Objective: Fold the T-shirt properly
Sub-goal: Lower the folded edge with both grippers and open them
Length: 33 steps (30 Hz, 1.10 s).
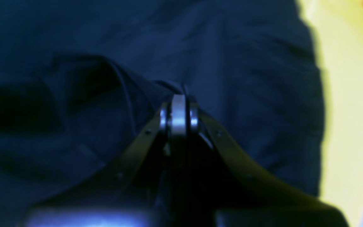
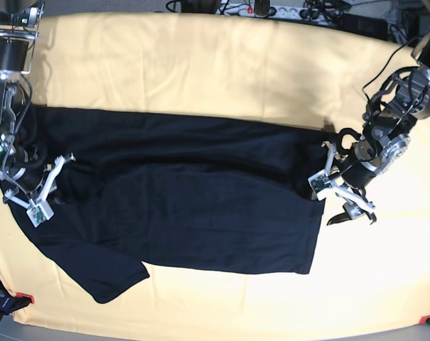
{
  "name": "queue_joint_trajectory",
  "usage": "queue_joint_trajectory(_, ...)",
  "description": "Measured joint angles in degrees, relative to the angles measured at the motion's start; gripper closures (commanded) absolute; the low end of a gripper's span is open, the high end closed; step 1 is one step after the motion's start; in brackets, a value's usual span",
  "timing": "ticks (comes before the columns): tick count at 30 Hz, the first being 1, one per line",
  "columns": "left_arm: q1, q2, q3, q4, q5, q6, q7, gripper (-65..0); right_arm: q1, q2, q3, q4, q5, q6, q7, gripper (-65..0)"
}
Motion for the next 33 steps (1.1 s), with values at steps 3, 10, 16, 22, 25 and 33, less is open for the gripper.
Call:
queue_joint_trajectory(3, 0.0, 0.0, 0.0, 0.0, 1.2, 2.4, 2.0, -41.6, 2.6, 0.1, -0.4, -2.1, -2.1, -3.9, 1.1, 0.0)
queue_joint_trajectory(10, 0.0, 0.0, 0.0, 0.0, 4.7, 9.6, 3.7, -41.6, 4.6, 0.1, -0.4, -3.2, -3.9, -8.8, 2.5, -11.7)
queue_joint_trajectory(16, 0.0, 0.0, 0.0, 0.0, 4.8, 12.2, 8.3, -41.6, 4.7, 0.1, -0.5, -3.2, -8.7, -16.1, 4.4, -45.0)
queue_joint_trajectory(22, 0.0, -0.7, 0.0, 0.0, 5.7, 12.3, 10.2, -41.5, 8.9, 1.9, -0.4, -3.2, -11.2, -27.1, -2.1, -44.8)
queue_joint_trajectory(25, 0.0, -0.7, 0.0, 0.0, 3.4, 12.8, 12.5, -29.7, 10.0, 3.5, -0.2, -2.8, -6.8, -23.6, -5.0, -44.7)
queue_joint_trajectory(33, 0.0, 2.7, -13.6, 0.0, -11.4, 16.7, 12.8, -16.0, 9.5, 5.2, -0.2, -2.6, -4.1, -21.2, -7.0, -44.7)
